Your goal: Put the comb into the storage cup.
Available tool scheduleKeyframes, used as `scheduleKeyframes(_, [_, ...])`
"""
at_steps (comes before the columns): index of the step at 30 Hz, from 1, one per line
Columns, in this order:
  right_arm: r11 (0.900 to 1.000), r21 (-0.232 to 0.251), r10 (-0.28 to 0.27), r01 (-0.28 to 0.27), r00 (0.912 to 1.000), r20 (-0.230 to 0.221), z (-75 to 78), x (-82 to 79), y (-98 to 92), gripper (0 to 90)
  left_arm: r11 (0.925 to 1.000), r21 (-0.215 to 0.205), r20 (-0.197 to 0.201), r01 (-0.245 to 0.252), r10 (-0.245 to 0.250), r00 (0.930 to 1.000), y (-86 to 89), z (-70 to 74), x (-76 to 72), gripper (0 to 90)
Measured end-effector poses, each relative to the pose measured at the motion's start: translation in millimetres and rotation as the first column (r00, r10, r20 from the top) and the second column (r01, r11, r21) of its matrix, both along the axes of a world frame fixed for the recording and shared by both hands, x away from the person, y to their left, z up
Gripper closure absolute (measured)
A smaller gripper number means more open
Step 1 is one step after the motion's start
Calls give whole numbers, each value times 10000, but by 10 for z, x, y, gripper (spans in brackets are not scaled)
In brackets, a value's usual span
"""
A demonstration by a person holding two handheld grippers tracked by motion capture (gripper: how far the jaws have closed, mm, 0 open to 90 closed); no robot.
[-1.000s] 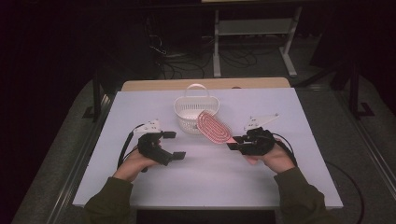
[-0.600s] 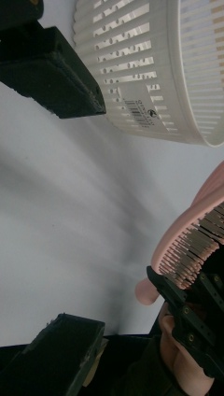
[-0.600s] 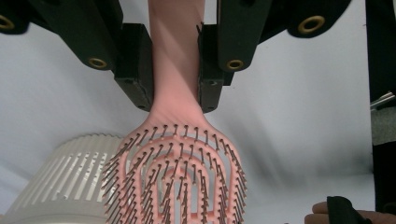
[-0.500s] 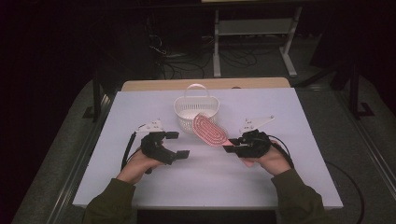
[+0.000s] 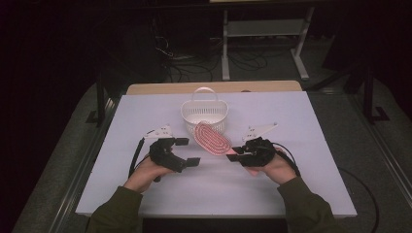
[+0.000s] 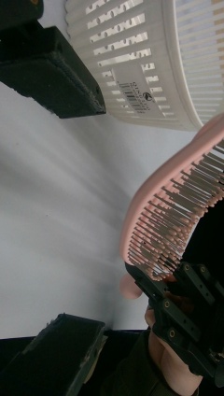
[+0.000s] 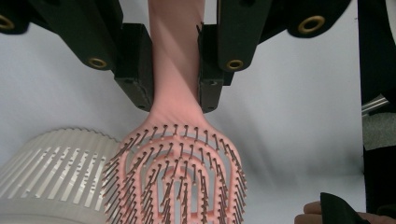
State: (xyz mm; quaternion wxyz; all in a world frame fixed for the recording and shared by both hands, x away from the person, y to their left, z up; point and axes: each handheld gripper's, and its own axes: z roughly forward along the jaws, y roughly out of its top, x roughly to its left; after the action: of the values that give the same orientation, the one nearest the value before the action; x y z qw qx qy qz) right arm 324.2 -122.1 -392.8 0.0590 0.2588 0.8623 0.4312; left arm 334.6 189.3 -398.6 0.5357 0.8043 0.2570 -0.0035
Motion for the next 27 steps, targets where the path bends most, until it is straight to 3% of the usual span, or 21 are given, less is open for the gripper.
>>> scheduleKeyframes(11, [10000, 18, 84, -84, 10000, -21, -22, -17, 59, 690, 9993, 173, 13, -327, 327, 9995, -58, -17, -2, 0])
scheduleKeyframes(27, [9996, 122, 254, -254, 9997, -41, -66, -48, 160, 690, 9980, 53, -192, -636, 637, 9978, -126, -11, -12, 0])
